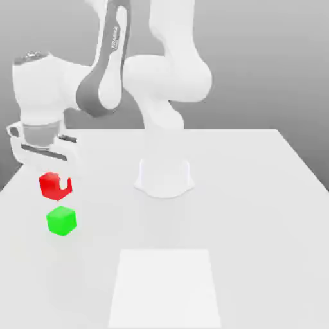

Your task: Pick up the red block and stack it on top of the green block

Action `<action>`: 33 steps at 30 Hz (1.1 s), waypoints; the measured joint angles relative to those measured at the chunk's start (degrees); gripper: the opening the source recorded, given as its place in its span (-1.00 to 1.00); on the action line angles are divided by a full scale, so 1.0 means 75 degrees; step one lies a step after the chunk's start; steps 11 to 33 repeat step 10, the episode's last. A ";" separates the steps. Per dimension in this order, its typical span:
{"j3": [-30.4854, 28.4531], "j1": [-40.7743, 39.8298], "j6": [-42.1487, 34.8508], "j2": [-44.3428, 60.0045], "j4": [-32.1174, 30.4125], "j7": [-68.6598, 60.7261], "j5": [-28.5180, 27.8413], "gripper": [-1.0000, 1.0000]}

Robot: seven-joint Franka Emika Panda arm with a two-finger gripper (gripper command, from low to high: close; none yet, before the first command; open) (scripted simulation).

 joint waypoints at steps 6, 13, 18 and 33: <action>-0.0156 0.0531 0.1139 0.1211 0.0000 -0.0908 0.1325 -1.00; -0.0065 0.0606 0.1481 0.1599 -0.0004 -0.1344 0.1958 1.00; -0.0065 0.0606 0.1481 0.1599 -0.0004 -0.1344 0.1958 1.00; -0.0065 0.0606 0.1481 0.1599 -0.0004 -0.1344 0.1958 1.00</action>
